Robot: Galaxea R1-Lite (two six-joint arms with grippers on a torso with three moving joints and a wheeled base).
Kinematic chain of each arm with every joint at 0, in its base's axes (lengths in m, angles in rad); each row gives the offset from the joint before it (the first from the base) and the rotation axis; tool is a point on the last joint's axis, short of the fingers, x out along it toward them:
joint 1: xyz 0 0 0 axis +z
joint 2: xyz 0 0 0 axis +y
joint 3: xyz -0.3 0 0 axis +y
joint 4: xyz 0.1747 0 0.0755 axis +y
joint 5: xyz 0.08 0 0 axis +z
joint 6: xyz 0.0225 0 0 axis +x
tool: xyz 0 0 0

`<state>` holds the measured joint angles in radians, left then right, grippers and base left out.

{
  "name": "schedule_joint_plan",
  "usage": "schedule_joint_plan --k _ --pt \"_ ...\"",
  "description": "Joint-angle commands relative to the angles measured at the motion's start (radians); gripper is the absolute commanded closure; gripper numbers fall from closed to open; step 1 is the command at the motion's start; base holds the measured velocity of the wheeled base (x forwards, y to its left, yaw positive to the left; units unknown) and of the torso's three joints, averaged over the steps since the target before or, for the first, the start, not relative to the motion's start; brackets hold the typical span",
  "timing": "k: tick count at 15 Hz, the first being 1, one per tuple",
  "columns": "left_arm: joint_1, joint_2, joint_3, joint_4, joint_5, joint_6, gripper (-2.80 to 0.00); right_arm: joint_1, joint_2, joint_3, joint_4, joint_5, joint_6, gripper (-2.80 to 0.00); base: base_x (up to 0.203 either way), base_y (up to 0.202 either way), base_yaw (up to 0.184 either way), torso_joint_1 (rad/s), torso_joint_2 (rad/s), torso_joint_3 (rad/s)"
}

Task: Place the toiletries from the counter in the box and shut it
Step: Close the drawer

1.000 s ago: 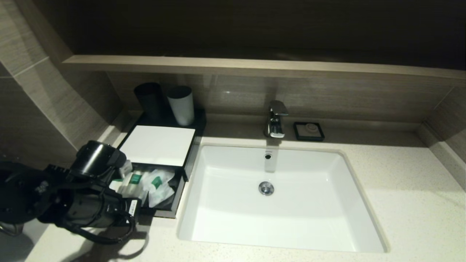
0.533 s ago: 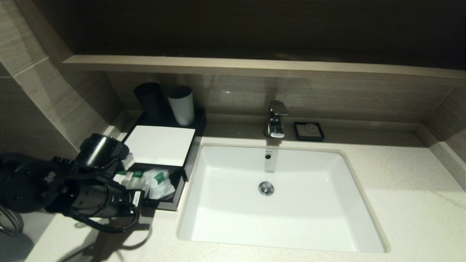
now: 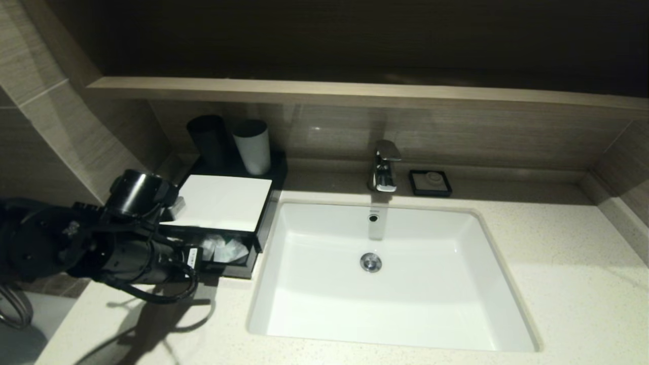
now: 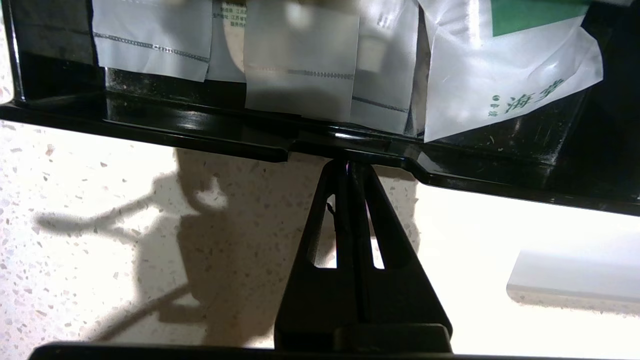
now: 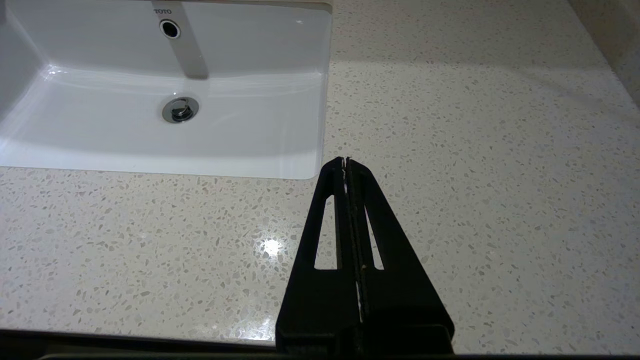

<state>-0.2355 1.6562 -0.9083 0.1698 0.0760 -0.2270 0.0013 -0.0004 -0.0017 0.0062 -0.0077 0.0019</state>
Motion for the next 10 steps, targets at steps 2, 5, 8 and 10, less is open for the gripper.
schedule_joint_plan --k 2,5,8,10 --pt "-0.001 0.034 -0.017 -0.016 0.001 -0.003 0.0 0.0 0.0 0.0 0.0 0.0 0.0 0.0 0.0 0.0 0.0 0.0 0.0 0.0" --pt "-0.001 0.047 -0.017 -0.058 0.001 -0.005 0.0 0.0 0.0 0.0 0.0 0.0 0.0 0.0 0.0 0.0 0.0 0.0 0.0 0.0" --pt "-0.001 0.069 -0.028 -0.076 -0.001 -0.006 0.0 0.0 0.0 0.0 0.0 0.0 0.0 0.0 0.0 0.0 0.0 0.0 0.0 0.0" --pt "-0.001 0.077 -0.034 -0.078 0.001 -0.006 0.0 0.0 0.0 0.0 0.0 0.0 0.0 0.0 0.0 0.0 0.0 0.0 0.0 0.0"
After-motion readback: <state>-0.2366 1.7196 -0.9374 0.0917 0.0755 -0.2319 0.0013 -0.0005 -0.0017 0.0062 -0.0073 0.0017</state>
